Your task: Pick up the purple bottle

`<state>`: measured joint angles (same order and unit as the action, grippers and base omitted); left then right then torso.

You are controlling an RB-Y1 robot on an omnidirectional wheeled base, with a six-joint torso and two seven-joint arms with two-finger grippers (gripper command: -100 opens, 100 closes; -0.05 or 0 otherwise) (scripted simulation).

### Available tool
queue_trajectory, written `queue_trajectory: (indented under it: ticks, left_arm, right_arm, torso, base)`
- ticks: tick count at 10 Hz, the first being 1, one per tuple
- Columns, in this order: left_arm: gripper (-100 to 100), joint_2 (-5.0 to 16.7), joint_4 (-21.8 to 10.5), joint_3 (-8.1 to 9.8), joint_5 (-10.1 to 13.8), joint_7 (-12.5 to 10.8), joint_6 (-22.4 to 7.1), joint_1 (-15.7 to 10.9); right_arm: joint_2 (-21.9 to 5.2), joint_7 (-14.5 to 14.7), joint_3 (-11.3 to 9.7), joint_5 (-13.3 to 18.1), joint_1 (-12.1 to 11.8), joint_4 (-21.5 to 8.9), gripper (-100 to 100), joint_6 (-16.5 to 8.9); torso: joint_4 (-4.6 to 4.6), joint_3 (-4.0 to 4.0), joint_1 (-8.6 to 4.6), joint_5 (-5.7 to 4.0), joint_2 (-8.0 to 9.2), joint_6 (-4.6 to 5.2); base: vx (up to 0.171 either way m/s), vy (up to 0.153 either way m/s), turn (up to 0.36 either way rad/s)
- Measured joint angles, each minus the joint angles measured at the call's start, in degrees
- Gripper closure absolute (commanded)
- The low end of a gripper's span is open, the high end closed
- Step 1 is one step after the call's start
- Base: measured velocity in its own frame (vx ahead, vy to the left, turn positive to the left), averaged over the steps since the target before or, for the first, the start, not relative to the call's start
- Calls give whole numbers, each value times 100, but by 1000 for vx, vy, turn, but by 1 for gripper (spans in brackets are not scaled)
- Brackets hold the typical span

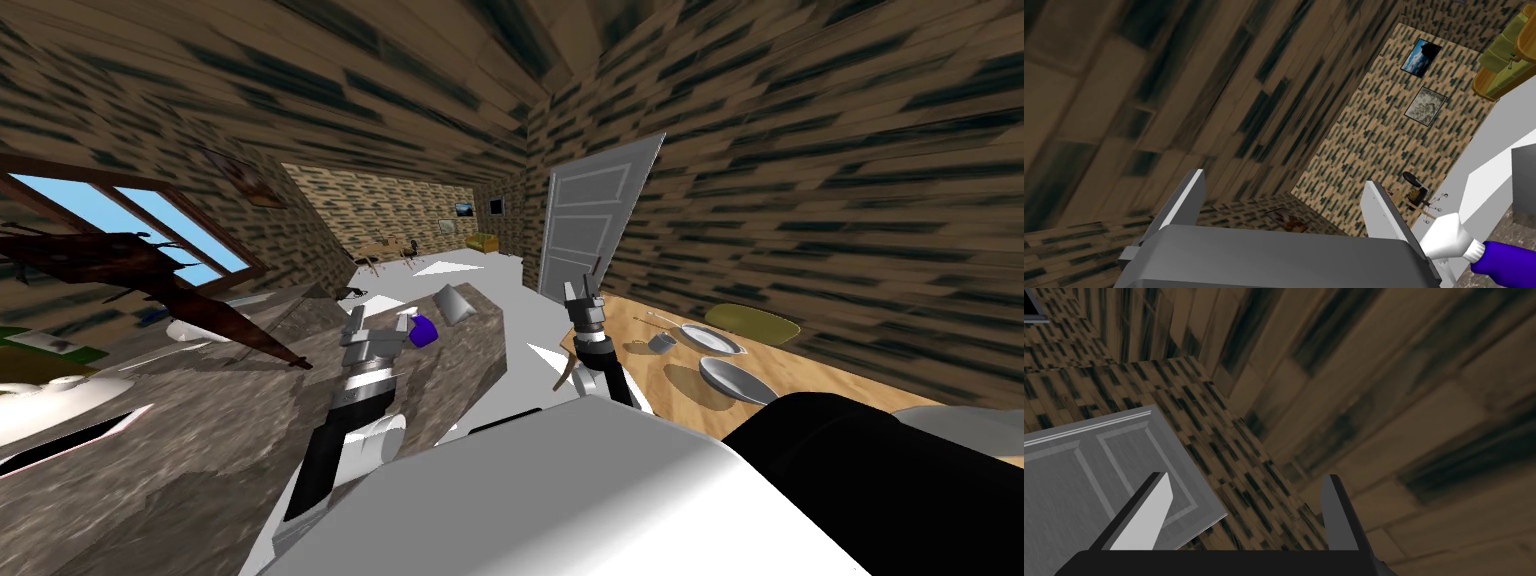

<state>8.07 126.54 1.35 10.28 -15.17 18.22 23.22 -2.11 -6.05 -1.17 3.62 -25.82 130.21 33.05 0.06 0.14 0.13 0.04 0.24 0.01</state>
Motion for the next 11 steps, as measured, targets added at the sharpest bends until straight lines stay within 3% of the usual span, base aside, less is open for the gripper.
queue_trajectory:
  ticks: [4, 8, 11]
  left_arm:
    - [-100, 192, -655, 58, 375, -515, -408, -549]
    - [-100, 259, -1263, 27, 660, -925, -704, -911]
    - [-100, 193, -1760, 6, 826, -1158, -1039, -1338]
  right_arm:
    - [0, 0, 0, 0, 0, 0, 0, 0]
    - [0, 0, 0, 0, 0, 0, 0, 0]
    - [0, 0, 0, 0, 0, 0, 0, 0]
  torso:
    - [1, 3, 16, 3, 7, 0]
    - [0, 0, 10, 2, 1, -1]
    - [1, 1, 11, 3, 2, 0]
  base:
    - [-77, 78, 68]
    - [-62, 67, 54]
    - [-67, 83, 43]
